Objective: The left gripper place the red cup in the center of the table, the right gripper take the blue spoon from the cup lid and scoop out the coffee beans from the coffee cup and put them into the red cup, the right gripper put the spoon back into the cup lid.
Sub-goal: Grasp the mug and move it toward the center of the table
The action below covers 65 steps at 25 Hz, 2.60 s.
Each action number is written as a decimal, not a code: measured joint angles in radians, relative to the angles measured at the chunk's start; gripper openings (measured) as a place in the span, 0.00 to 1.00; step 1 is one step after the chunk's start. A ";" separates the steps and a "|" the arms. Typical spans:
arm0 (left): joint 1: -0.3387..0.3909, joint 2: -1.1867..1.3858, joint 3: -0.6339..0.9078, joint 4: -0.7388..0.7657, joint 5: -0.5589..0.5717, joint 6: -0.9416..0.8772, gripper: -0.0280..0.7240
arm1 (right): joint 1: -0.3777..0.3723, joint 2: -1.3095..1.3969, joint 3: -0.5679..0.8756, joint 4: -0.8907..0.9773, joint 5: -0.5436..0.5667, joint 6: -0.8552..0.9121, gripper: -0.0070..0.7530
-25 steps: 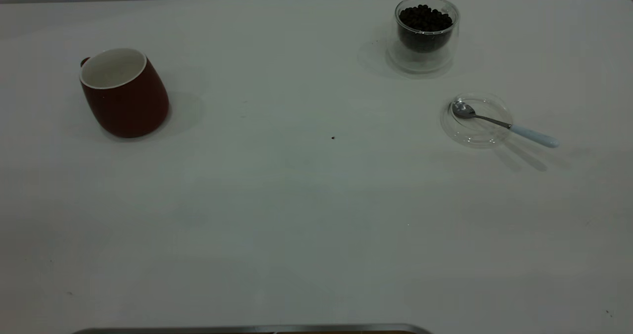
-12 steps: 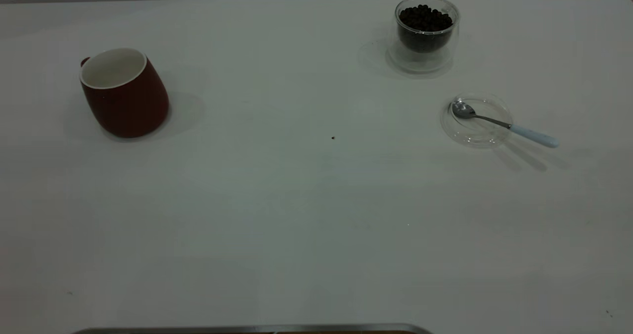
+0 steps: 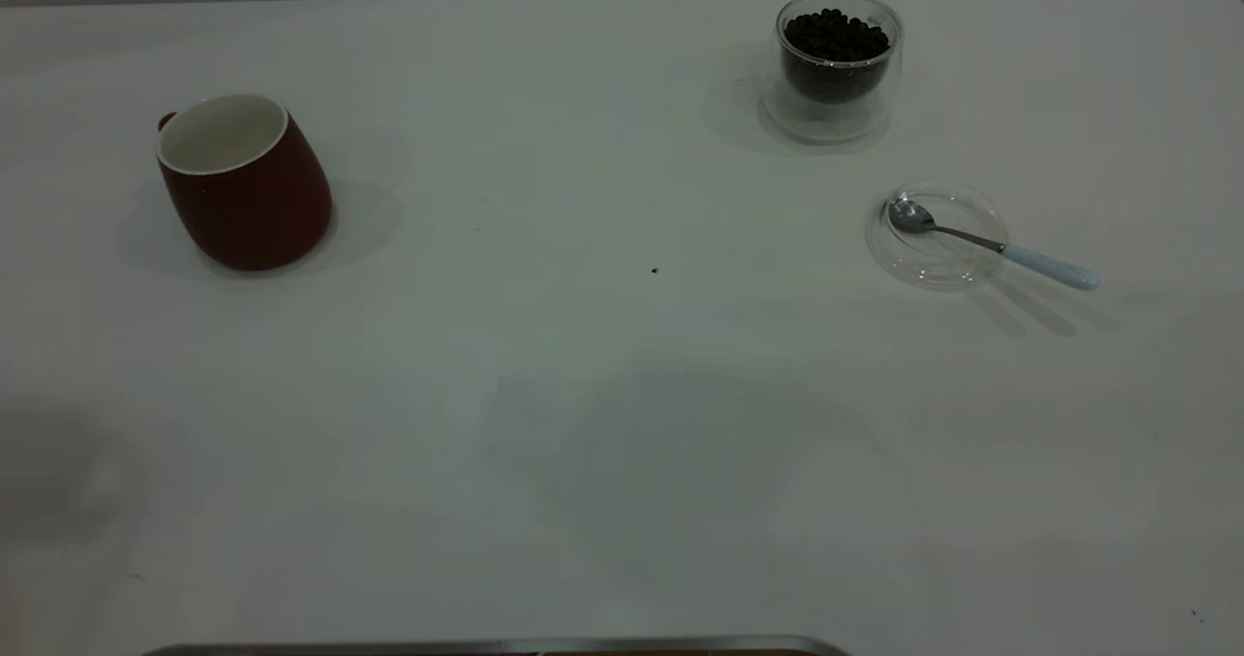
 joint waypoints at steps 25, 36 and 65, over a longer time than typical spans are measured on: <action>-0.019 0.926 -0.298 0.112 -0.092 1.001 0.82 | 0.000 0.000 0.000 0.000 0.000 0.000 0.33; -0.057 1.090 -0.307 0.254 -0.337 1.079 0.82 | 0.000 0.000 0.000 0.001 0.000 0.000 0.33; -0.221 1.173 -0.313 0.129 -0.411 1.108 0.82 | 0.000 0.000 0.000 0.001 0.000 0.000 0.33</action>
